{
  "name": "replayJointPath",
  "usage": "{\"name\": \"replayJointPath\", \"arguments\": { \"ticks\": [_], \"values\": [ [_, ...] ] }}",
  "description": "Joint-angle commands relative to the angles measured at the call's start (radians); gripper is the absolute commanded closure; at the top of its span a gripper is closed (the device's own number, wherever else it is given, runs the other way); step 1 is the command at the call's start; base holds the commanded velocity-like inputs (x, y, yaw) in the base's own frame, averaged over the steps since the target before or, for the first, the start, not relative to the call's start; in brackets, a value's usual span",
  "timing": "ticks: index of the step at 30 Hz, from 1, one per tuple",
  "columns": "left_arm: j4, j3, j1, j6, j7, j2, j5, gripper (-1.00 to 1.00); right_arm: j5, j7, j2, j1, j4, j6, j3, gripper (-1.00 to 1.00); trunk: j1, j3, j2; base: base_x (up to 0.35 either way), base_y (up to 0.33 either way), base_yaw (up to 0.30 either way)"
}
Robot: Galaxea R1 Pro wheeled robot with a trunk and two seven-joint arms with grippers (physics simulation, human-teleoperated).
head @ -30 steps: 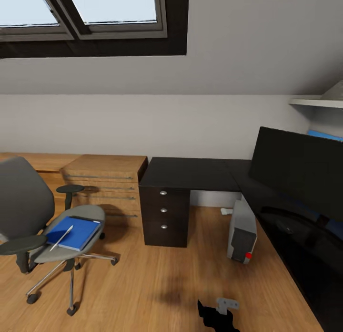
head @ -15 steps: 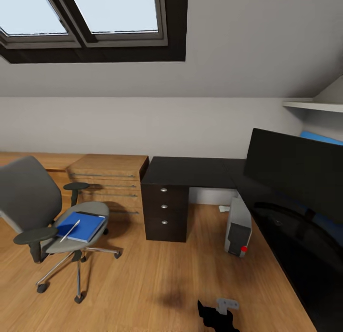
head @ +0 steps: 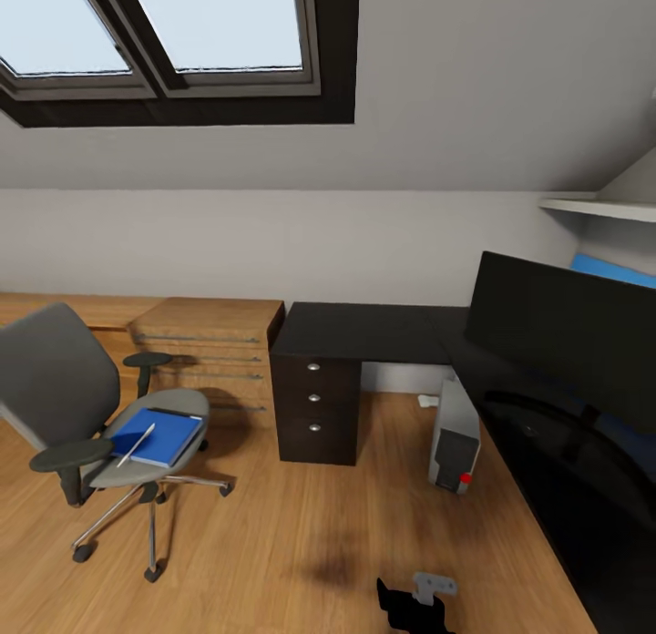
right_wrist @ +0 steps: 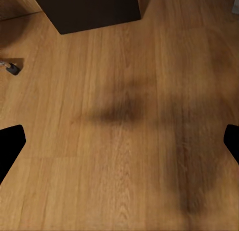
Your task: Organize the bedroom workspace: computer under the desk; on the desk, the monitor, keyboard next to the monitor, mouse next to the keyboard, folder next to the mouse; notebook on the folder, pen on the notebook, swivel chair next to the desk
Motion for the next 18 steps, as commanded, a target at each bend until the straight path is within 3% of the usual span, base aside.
{"name": "replayJointPath", "arguments": {
  "ticks": [1, 7, 13, 16, 17, 18],
  "values": [
    [0.003, -0.004, 0.000, -0.004, 0.005, 0.001, 0.011, -1.00, 0.009, 0.002, 0.000, 0.000, 0.000, -0.002, -0.009, -1.00, -0.004, 0.002, 0.007, 0.000, 0.000, 0.000],
    [0.033, -0.002, 0.000, 0.061, -0.001, 0.003, 0.014, -1.00, 0.008, 0.001, -0.001, -0.001, 0.002, -0.002, -0.009, -1.00, -0.027, 0.021, 0.049, 0.000, 0.000, 0.000],
    [0.049, -0.001, 0.000, 0.095, -0.004, 0.007, 0.052, -1.00, 0.008, 0.001, 0.000, 0.000, 0.002, -0.005, -0.009, -1.00, -0.050, 0.040, 0.091, 0.000, 0.000, 0.000],
    [0.072, -0.001, -0.001, 0.100, -0.004, 0.008, 0.068, -1.00, 0.008, 0.001, 0.000, 0.000, 0.002, -0.027, -0.009, -1.00, -0.061, 0.049, 0.112, 0.000, 0.000, 0.000],
    [0.101, -0.001, -0.004, 0.102, -0.005, 0.012, 0.078, -1.00, 0.008, 0.002, 0.000, 0.001, 0.004, -0.084, -0.009, -1.00, -0.065, 0.053, 0.119, 0.000, 0.000, 0.000],
    [0.103, -0.001, -0.006, 0.103, -0.005, 0.015, 0.079, -1.00, 0.008, 0.002, 0.000, 0.001, 0.004, -0.095, -0.009, -1.00, -0.069, 0.056, 0.126, 0.000, 0.000, 0.000]
  ]
}}
